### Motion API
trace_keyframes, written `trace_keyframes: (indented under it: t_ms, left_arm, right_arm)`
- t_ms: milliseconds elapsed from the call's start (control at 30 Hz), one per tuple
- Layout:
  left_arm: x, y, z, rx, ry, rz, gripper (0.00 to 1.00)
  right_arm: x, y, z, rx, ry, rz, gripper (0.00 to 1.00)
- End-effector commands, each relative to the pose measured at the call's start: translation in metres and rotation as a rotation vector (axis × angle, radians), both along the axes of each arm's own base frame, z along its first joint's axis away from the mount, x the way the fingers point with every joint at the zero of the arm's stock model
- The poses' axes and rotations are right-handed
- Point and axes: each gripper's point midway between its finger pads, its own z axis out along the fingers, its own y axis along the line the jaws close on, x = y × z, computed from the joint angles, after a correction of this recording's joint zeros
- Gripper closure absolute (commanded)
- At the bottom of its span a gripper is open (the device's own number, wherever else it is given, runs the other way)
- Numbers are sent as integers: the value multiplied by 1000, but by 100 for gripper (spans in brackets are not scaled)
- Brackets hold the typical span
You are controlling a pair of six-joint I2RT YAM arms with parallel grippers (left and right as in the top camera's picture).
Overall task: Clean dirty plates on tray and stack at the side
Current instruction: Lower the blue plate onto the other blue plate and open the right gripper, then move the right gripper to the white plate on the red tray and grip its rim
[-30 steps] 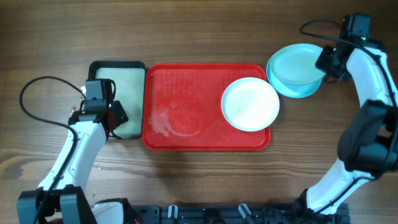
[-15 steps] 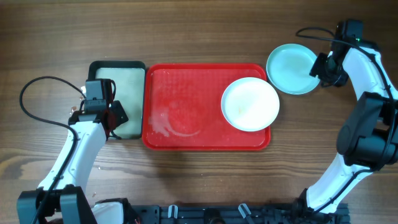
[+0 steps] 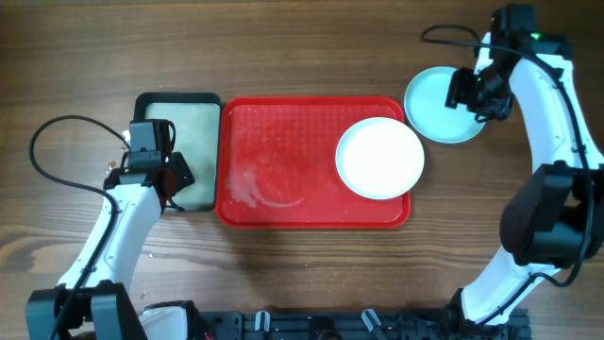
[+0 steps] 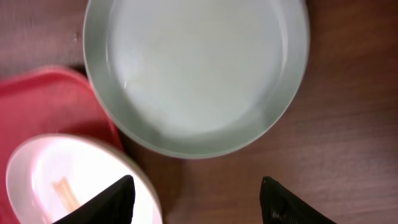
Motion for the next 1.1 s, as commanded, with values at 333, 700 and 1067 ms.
trace_keyframes:
  t_ms: [333,700,1067]
  left_arm:
    - [1,-1,4,-15,-24,10,95]
    - [3,-4,4,-31,-28,0,96]
    - [3,-4,4,-31,-29,-1,96]
  right_arm:
    - [-36,53,2,21,140,147,34]
    - [-65,59,-38,24,242,142,50]
    - [-72,61,-82,34,227,79,82]
